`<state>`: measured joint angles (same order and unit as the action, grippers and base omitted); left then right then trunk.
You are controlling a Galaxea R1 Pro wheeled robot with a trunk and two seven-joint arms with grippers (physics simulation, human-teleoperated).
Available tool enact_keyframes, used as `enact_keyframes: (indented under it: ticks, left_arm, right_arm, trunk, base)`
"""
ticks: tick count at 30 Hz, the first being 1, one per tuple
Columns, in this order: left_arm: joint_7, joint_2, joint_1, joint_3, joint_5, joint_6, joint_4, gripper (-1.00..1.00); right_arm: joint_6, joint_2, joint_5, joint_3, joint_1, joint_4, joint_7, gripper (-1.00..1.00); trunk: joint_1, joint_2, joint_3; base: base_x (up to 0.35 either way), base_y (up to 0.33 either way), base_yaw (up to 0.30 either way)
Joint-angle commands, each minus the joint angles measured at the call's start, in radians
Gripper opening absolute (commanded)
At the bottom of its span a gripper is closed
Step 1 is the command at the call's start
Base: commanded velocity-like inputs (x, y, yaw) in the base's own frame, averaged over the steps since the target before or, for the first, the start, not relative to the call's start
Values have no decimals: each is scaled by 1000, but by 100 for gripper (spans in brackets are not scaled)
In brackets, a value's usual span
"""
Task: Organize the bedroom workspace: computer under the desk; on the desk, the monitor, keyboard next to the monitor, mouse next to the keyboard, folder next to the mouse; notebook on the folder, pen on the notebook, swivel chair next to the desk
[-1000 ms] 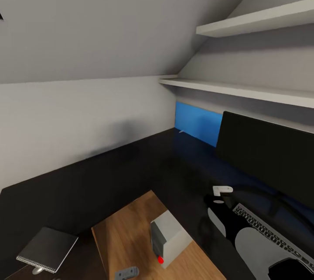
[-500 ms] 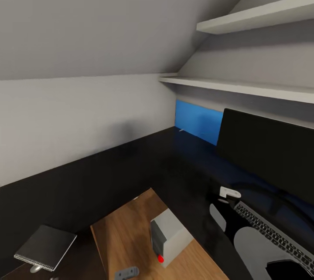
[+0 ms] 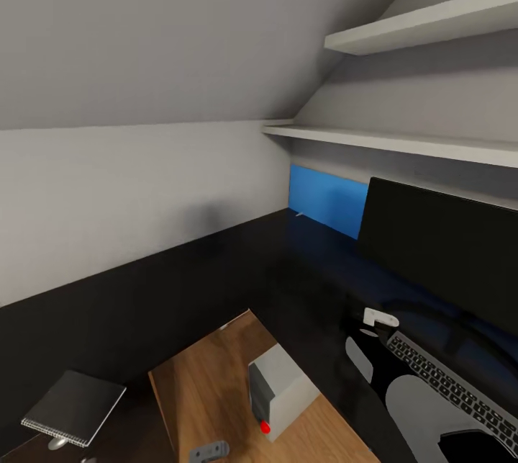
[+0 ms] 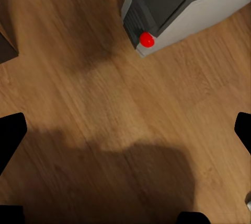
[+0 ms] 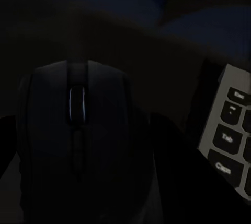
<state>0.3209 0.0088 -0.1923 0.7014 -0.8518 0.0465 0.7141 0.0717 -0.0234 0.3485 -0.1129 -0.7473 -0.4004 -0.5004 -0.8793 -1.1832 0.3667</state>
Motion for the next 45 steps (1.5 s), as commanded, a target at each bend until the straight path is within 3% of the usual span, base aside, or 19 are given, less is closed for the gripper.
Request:
enact_keyframes:
  ticks: [1,7,32,45]
  left_arm:
    - [8,2,-1,4,-3,3,2,100]
    - [6,5,-1,4,-3,2,2,100]
    - [8,5,-1,4,-3,1,2,100]
    - [7,5,-1,3,-3,1,4,100]
  right_arm:
    - [7,-1,6,-8,-1,-2,-12,-100]
    - [1,-1,5,-7,0,0,-42,-100]
    - [-1,-4,4,-5,0,0,-46,-100]
    - [0,-5,4,-5,-1,0,-46,-100]
  trunk:
    - [0,-1,1]
    - [0,-1,1]
    - [0,-1,1]
    - [-50,-92,42]
  base:
    - [0,0,0]
    - [25,0,0]
    - [55,0,0]
    - [0,0,0]
